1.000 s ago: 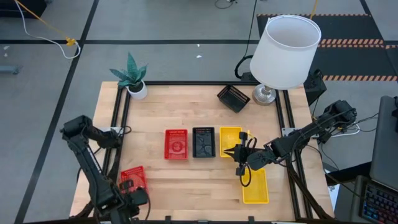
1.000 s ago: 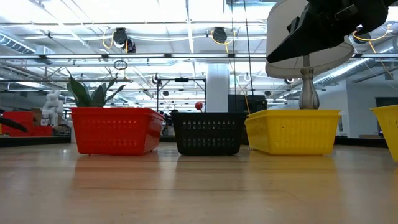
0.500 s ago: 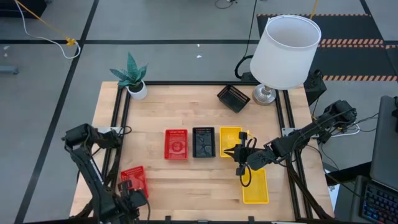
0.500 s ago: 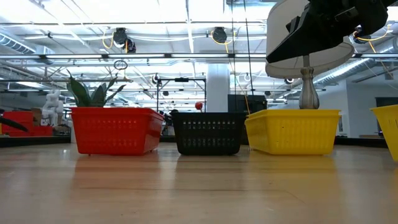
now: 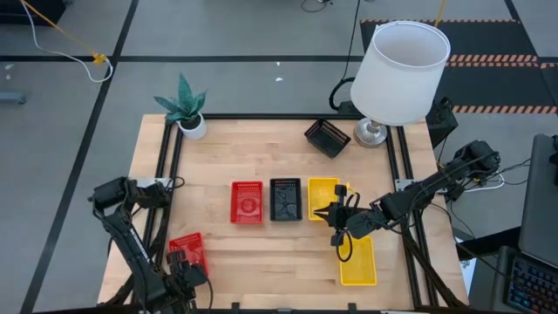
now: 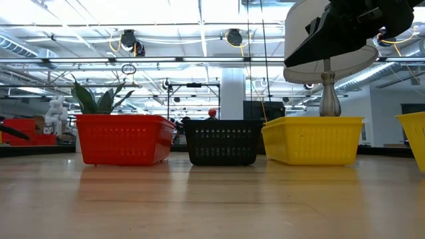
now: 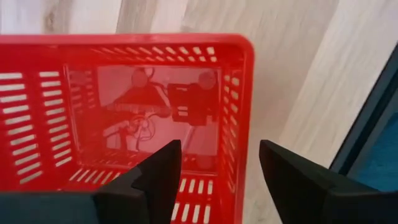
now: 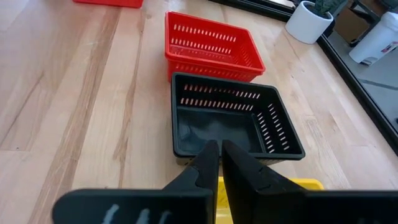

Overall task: Stack baskets by color
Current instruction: Stack the bottom red bin on top of the top red bin

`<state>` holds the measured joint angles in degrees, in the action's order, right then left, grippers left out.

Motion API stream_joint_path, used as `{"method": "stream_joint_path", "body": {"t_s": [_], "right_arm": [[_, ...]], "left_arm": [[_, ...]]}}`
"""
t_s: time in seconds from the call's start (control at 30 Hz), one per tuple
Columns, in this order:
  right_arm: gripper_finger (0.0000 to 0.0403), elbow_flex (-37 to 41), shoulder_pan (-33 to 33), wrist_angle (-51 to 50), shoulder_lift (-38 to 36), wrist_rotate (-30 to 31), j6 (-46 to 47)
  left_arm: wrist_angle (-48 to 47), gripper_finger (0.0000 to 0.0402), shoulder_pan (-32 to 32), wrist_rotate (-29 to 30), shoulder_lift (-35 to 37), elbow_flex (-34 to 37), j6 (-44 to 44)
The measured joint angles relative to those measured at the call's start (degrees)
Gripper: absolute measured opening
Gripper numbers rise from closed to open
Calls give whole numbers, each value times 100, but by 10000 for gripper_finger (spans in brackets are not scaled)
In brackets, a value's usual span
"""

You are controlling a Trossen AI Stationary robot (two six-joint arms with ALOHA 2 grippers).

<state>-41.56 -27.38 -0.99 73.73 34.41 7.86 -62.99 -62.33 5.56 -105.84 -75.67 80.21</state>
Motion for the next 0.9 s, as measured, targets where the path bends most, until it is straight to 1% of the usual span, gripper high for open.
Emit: {"method": "stream_joint_path", "body": {"t_s": [0.07, 0.33, 0.57, 0.73, 0.8, 0.9], "right_arm": [[13, 0, 0, 0, 0, 0, 0], [13, 0, 0, 2, 0, 0, 0], [13, 0, 0, 7, 0, 0, 0], [13, 0, 0, 23, 0, 0, 0], [13, 0, 0, 32, 0, 0, 0], [13, 0, 0, 40, 0, 0, 0]], "left_arm": [[11, 199, 0, -13, 0, 8, -7], [275, 103, -85, 131, 2, 10, -72], [373, 61, -120, 225, 4, 169, -106], [936, 14, -120, 226, 27, 442, -448], [1055, 10, -123, 248, 37, 498, -506], [1024, 18, -118, 239, 37, 496, -512]]}}
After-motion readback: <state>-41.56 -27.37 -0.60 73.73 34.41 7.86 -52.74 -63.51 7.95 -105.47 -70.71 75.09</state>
